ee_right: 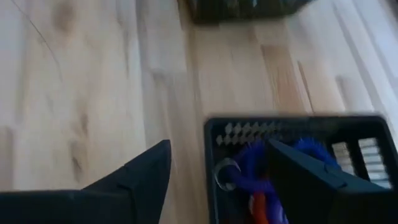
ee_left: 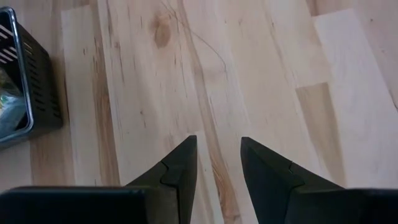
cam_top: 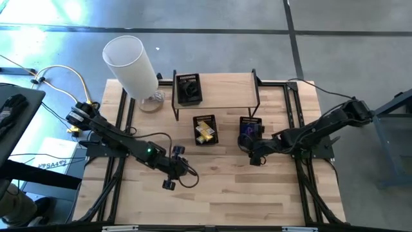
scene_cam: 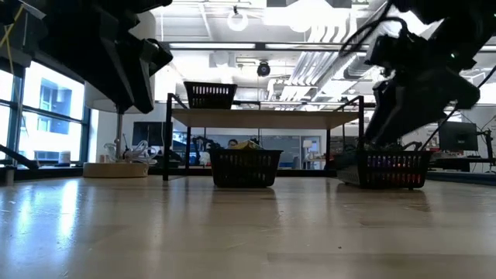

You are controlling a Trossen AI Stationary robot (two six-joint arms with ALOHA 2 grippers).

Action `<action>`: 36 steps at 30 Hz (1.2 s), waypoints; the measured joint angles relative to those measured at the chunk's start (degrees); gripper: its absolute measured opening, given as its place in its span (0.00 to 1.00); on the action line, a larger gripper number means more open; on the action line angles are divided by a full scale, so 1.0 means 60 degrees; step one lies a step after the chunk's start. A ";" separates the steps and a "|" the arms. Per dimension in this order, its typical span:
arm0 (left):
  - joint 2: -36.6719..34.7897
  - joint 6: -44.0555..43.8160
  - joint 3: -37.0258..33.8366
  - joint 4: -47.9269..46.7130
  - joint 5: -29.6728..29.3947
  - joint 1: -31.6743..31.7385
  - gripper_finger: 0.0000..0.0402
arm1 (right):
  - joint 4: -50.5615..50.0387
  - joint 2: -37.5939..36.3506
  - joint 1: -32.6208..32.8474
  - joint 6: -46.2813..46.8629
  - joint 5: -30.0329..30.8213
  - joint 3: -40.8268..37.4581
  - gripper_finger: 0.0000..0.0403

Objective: Pick & Place Office Desk Supplies
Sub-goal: Put the right black bin on the shelf

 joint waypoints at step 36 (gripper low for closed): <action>0.0013 0.0237 0.0005 0.0239 0.0005 0.0013 0.29 | -0.0463 0.2367 -0.0392 -0.0055 -0.0995 0.0303 0.02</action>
